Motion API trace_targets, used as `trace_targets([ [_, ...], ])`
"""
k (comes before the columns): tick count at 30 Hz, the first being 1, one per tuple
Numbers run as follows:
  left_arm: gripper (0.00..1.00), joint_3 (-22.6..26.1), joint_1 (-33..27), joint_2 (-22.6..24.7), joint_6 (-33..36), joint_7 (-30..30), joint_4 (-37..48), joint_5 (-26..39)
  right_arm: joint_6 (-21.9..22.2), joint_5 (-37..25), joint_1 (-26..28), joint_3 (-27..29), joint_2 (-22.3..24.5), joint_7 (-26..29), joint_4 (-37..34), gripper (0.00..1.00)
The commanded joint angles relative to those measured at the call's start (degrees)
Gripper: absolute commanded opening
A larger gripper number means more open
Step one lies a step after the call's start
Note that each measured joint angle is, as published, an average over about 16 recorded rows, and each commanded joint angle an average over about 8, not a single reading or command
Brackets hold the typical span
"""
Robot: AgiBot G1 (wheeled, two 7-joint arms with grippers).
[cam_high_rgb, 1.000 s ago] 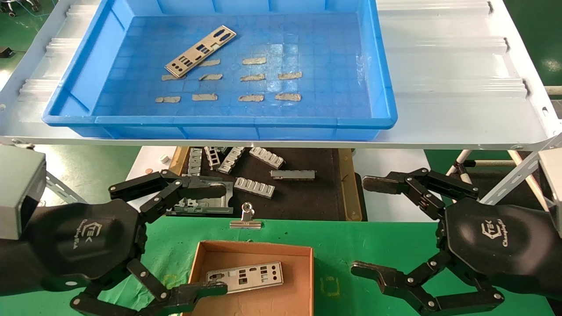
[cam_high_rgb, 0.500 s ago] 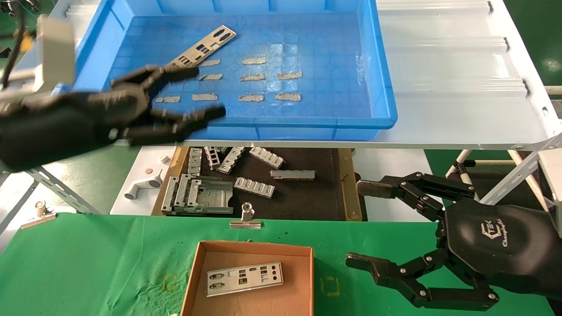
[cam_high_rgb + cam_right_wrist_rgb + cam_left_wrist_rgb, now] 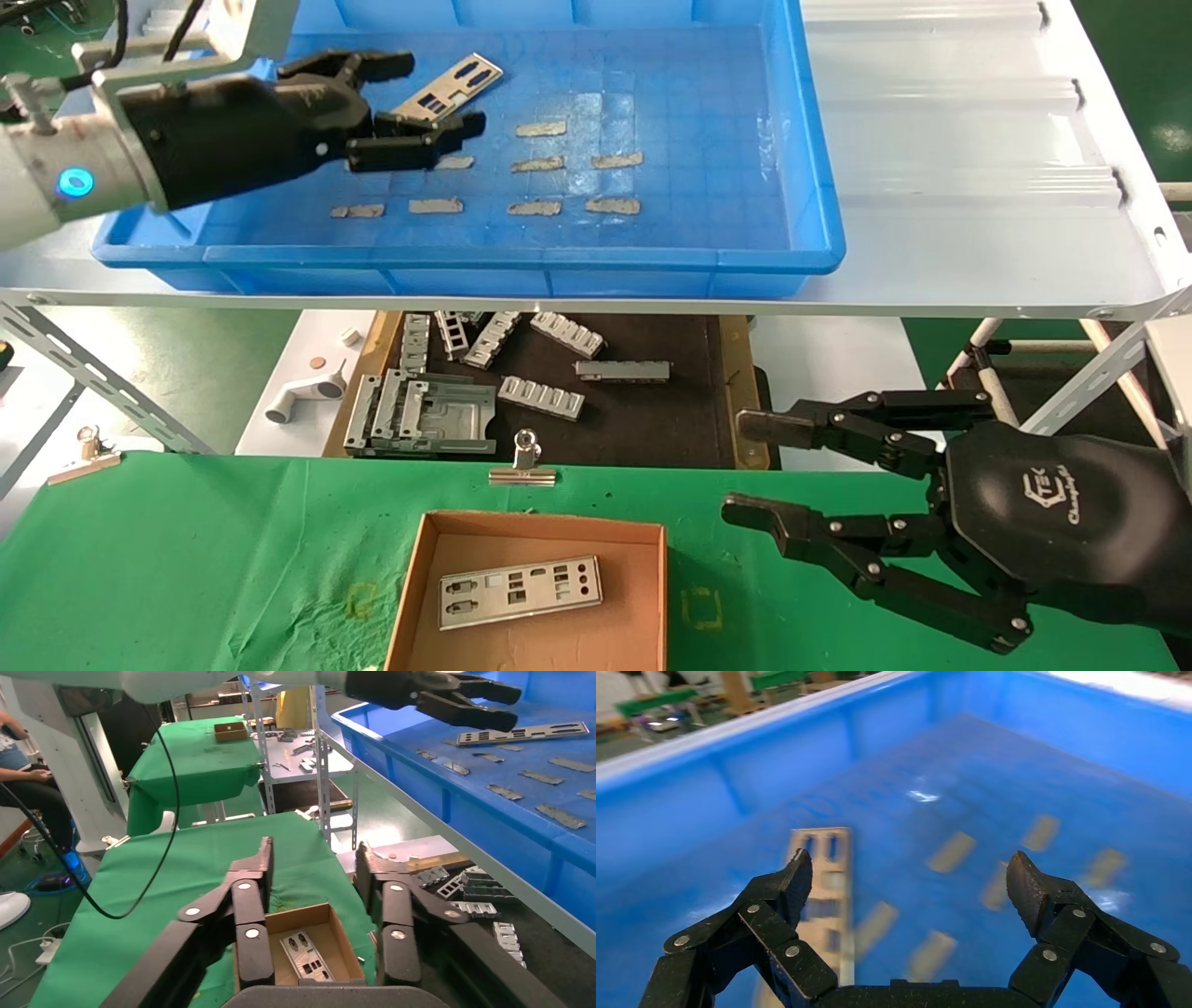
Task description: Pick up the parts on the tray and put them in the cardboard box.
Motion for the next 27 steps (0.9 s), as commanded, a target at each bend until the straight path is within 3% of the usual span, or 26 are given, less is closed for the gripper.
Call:
trace_targets([
  [1, 1.00, 0.5, -2.3, 1.7, -1.0, 1.9, 4.3, 1.2, 0.0, 0.0, 0.0, 0.0, 0.0, 0.0, 0.0, 0.00],
  [12, 0.97, 0.8, -8.2, 7.2, -9.6, 6.4, 17.6, 2.8, 0.0, 0.0, 0.0, 0.0, 0.0, 0.0, 0.0, 0.00],
  [27, 0.10, 1.3, -10.0, 9.4, -9.9, 8.9, 22.2, 3.6, 0.0, 0.0, 0.0, 0.0, 0.0, 0.0, 0.0, 0.00],
])
